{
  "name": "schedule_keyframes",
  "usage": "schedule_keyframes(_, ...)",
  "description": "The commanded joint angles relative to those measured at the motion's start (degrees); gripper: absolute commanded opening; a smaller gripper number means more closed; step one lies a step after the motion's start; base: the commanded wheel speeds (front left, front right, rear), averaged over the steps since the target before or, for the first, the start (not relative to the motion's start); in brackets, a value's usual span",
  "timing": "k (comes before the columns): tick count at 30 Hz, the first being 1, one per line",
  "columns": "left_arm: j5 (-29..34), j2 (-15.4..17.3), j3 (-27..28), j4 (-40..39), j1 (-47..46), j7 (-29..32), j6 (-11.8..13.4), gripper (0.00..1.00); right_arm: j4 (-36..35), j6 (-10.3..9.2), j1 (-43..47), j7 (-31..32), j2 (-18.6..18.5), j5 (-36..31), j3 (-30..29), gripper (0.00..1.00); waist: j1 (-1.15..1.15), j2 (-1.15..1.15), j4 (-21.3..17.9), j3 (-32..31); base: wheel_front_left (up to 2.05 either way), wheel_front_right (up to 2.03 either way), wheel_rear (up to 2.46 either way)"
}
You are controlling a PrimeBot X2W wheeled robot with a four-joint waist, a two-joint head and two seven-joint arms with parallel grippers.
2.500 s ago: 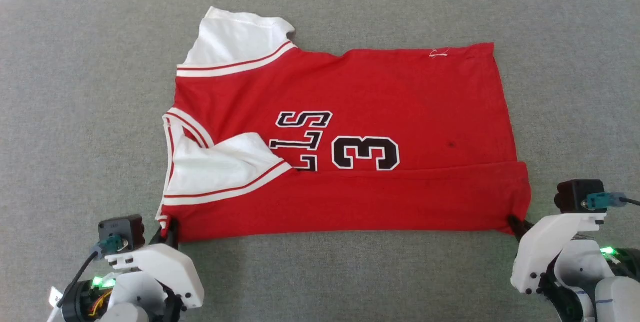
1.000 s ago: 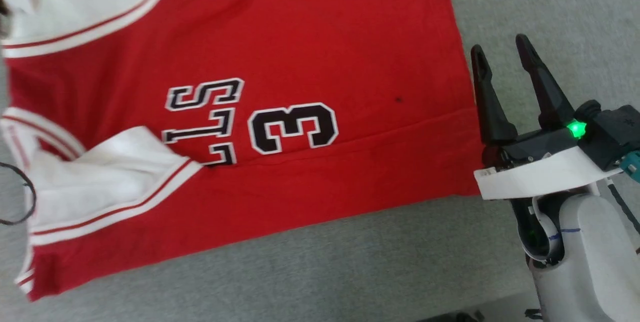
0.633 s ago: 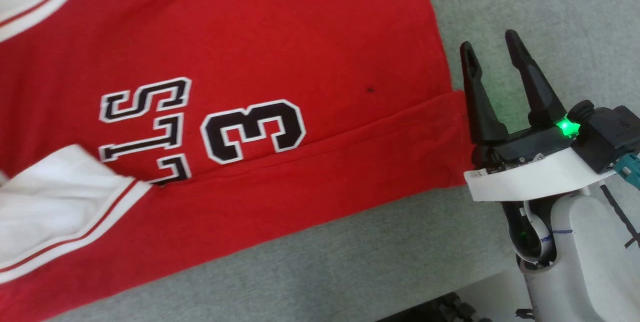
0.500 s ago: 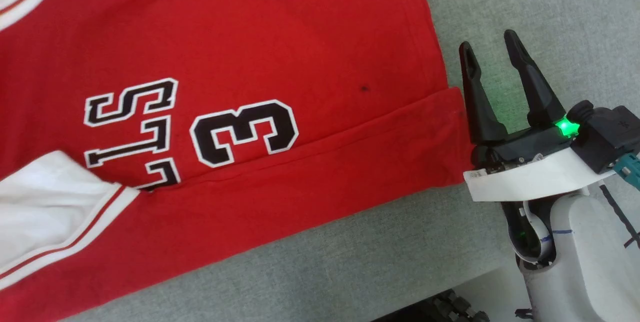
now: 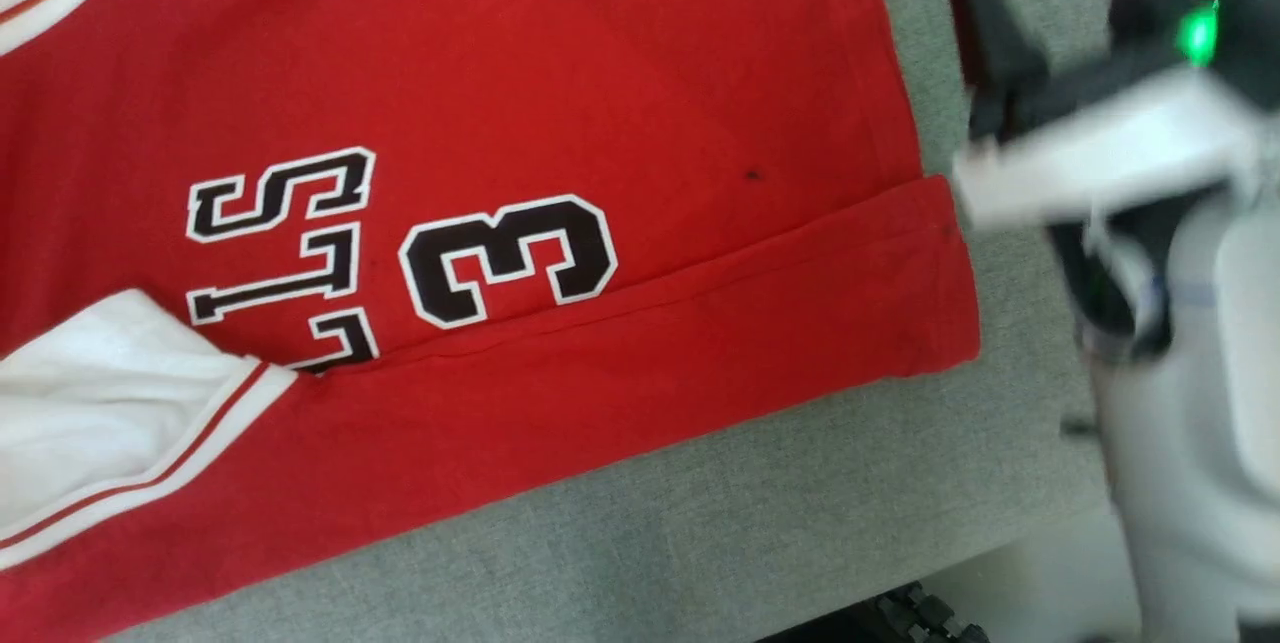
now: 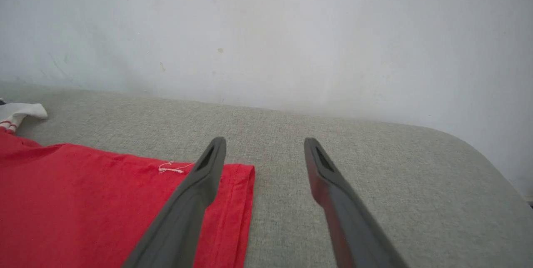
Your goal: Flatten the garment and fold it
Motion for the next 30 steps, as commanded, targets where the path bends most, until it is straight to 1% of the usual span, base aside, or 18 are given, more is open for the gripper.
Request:
schedule_keyframes(1,-0.26,-0.55,-0.99,0.93,2.43,0.28,-0.56,0.00,1.22,-0.05,-2.88,2.92,0.23,0.02,0.05,1.00,0.00,0.00,0.39,-0.04,0.00,0.00,0.00)
schedule_keyframes(6,-0.20,-1.52,-1.83,1.53,1.06,-1.34,-1.79,0.00,10.31,-0.05,-14.27,19.70,1.29,1.67,-1.04,1.00,0.00,0.00,1.88,0.50,0.00,0.00,0.00)
schedule_keyframes(8,-0.13,-1.80,-2.18,1.87,0.65,-1.96,-2.28,0.00,14.48,-0.05,-17.65,27.33,1.57,1.51,-0.75,1.00,0.00,0.00,2.30,0.67,0.00,0.00,0.00)
schedule_keyframes(11,-0.14,-2.32,-2.58,2.42,0.08,-2.76,-2.81,0.00,19.20,-0.05,-21.70,37.34,1.87,1.30,-0.10,1.00,0.00,0.00,2.94,1.03,0.00,0.00,0.00)
schedule_keyframes(14,-0.18,-2.83,-2.97,2.94,-0.37,-3.72,-3.40,0.00,22.12,-0.05,-24.21,45.55,2.03,0.34,0.68,1.00,0.00,0.00,3.41,1.22,0.00,0.00,0.00)
schedule_keyframes(15,-0.19,-2.98,-3.07,3.14,-0.54,-4.00,-3.55,0.00,22.63,-0.05,-24.78,47.65,2.06,-0.31,0.77,0.93,0.00,0.00,3.53,1.28,0.00,0.00,0.00)
schedule_keyframes(16,-0.20,-3.10,-3.18,3.38,-0.67,-4.28,-3.72,0.00,22.98,-0.05,-25.16,49.46,2.10,-0.49,0.69,0.51,0.00,0.00,3.65,1.30,0.00,0.00,0.00)
schedule_keyframes(18,-0.21,-3.34,-3.36,3.82,-0.89,-4.88,-4.02,0.00,23.16,-0.05,-25.64,52.27,2.17,-1.10,0.53,0.35,0.00,0.00,3.83,1.29,0.00,0.00,0.00)
schedule_keyframes(20,-0.17,-3.51,-3.50,4.21,-1.10,-5.77,-4.43,0.00,23.08,-0.05,-25.79,54.12,2.21,-1.63,0.45,0.11,0.00,0.00,3.94,1.20,0.00,0.00,0.00)
schedule_keyframes(21,-0.15,-3.63,-3.56,4.39,-1.16,-6.49,-4.69,0.00,22.91,-0.05,-25.70,54.55,2.23,-1.73,0.42,0.00,0.00,0.00,4.02,1.08,0.00,0.00,0.00)
schedule_keyframes(23,-0.20,-4.11,-3.49,4.79,-1.15,-8.73,-5.25,0.00,22.53,-0.05,-25.21,54.52,2.25,-1.92,0.41,0.00,0.00,0.00,4.23,0.62,0.00,0.00,0.00)
schedule_keyframes(26,0.39,-5.16,-3.07,4.94,-0.57,-15.07,-5.74,0.00,21.52,-0.05,-23.71,51.27,2.23,-1.81,0.77,0.00,0.00,0.00,4.90,-0.73,0.00,0.00,0.00)
schedule_keyframes(30,1.14,-6.57,-1.82,4.69,2.32,-26.56,-6.15,0.00,19.78,-0.05,-20.38,43.08,1.56,-1.70,2.10,0.00,0.00,0.00,6.05,-3.82,0.00,0.00,0.00)
